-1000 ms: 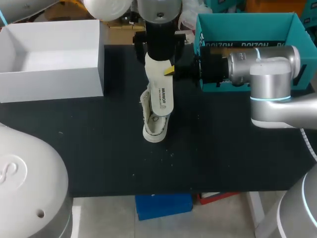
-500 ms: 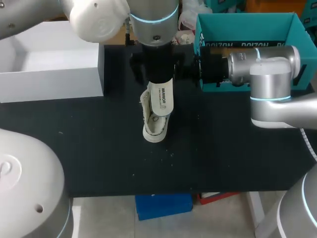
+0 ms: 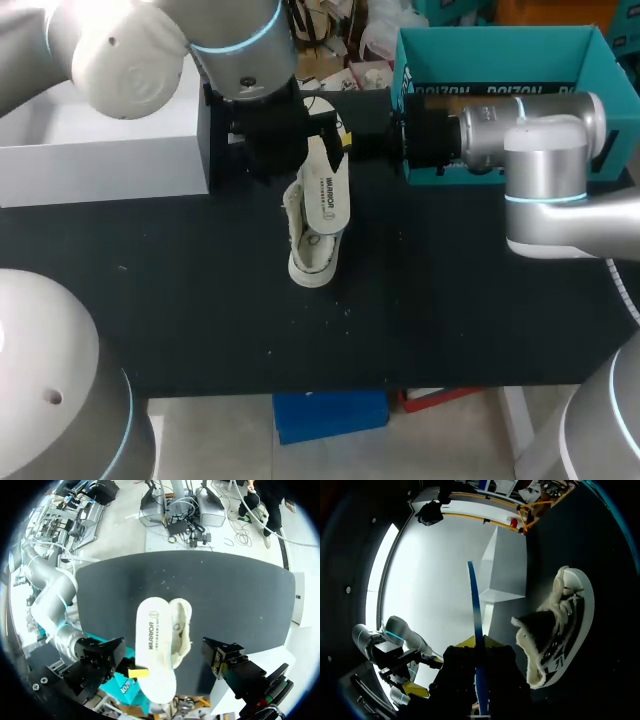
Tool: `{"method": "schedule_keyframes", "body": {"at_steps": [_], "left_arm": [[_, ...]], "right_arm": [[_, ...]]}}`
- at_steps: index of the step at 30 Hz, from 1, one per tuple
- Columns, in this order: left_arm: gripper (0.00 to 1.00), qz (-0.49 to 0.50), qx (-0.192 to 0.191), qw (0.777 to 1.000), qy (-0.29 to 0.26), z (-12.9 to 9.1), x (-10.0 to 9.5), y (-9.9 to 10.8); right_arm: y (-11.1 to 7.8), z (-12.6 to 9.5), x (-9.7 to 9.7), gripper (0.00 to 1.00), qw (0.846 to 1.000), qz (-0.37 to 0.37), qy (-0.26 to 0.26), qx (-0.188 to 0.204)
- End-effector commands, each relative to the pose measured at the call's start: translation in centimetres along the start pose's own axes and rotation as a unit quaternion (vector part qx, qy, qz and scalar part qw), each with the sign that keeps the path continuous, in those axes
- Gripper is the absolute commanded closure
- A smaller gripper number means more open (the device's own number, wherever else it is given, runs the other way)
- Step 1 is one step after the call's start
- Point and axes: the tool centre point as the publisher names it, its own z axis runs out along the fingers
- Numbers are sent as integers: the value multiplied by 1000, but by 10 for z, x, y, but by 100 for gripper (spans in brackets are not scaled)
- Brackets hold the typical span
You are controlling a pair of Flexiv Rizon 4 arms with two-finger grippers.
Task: Take the shoe out of the shoebox, open the shoe tongue, remove and reinsert the insole, then place the shoe into the shoebox
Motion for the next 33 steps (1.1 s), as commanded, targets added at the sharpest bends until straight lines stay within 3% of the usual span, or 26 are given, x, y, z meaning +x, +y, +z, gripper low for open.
{"method": "schedule_keyframes", "body": {"at_steps": [1, 12, 15, 16, 18, 31, 33], "left_arm": [[0, 5, -1, 982, -190, 2, 19, -3], [0, 5, -1, 982, -190, 2, 19, -3], [0, 38, 22, 943, -331, 9, 18, -10], [0, 51, 27, 920, -388, 9, 20, -11], [0, 69, 74, 863, -494, 11, 25, -12], [0, 69, 74, 863, -494, 11, 25, -12], [0, 70, -5, 892, -447, 15, 25, -14]], "right_arm": [[0, 1, 0, 100, 1000, 0, -1, 0], [0, 1, 0, 100, 1000, 0, -1, 0], [0, 1, 0, 100, 1000, 0, -1, 0], [0, 1, 0, 100, 1000, 0, -1, 0], [0, 1, 0, 100, 1000, 0, -1, 0], [0, 1, 0, 100, 1000, 0, -1, 0], [0, 1, 0, 100, 1000, 0, -1, 0]]}}
